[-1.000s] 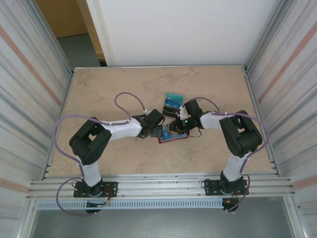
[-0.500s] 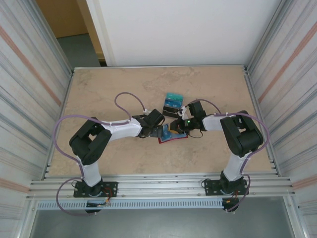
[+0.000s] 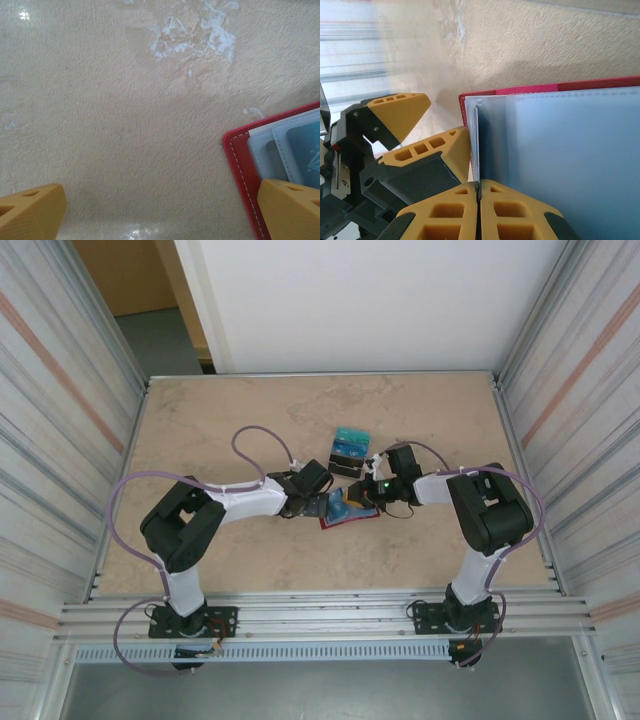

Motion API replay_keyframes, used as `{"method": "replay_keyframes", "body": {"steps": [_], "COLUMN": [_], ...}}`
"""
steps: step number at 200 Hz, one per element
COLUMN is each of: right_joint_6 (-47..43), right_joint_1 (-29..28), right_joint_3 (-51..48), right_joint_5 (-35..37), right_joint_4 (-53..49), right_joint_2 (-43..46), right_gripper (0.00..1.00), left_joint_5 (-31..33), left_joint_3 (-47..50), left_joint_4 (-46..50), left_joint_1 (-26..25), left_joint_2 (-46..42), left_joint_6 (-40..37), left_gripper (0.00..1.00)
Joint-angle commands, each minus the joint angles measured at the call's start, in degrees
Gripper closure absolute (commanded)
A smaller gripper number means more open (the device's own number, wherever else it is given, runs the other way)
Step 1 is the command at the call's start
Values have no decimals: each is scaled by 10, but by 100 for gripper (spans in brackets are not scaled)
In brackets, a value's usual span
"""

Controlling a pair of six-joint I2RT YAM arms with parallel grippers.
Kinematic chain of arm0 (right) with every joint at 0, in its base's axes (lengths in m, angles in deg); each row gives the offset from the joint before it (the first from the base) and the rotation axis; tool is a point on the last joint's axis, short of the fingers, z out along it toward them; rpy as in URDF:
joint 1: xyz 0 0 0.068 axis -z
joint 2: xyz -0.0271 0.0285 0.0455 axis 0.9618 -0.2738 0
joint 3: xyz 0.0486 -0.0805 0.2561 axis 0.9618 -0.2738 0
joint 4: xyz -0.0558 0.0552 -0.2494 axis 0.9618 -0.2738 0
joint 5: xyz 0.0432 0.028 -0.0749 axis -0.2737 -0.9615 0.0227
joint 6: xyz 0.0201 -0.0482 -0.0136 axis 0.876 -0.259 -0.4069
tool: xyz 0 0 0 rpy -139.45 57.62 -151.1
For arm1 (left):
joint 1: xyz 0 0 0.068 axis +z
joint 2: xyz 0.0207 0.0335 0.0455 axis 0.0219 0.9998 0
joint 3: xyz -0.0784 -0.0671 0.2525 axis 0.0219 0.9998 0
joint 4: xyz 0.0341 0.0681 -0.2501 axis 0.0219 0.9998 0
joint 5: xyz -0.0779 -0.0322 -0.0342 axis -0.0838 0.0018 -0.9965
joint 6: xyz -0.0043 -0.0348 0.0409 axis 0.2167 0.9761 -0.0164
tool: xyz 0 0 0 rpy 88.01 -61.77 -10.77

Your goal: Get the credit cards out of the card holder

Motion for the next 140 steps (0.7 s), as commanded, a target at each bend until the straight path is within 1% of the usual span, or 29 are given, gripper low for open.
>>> {"method": "replay_keyframes", "body": {"steps": [1,50,140], "right_joint_6": [10,9,-13], "right_joint_1": [7,10,16], "right_joint_3": [-10,-13,-10], "right_joint_5": [-13,-17,1], "right_joint_4": [10,15,-20], "right_joint_2": [-5,-5,-3], "right_gripper": [90,94,94], "left_joint_5": [7,7,11], "left_joint_3": [-3,-5,-22], "left_joint_4": [38,39,47], "left_joint_1": [1,1,-1], "left_joint_2": [20,19,-12], "left_joint_6": [0,0,-14], "left_gripper": [1,1,1]}}
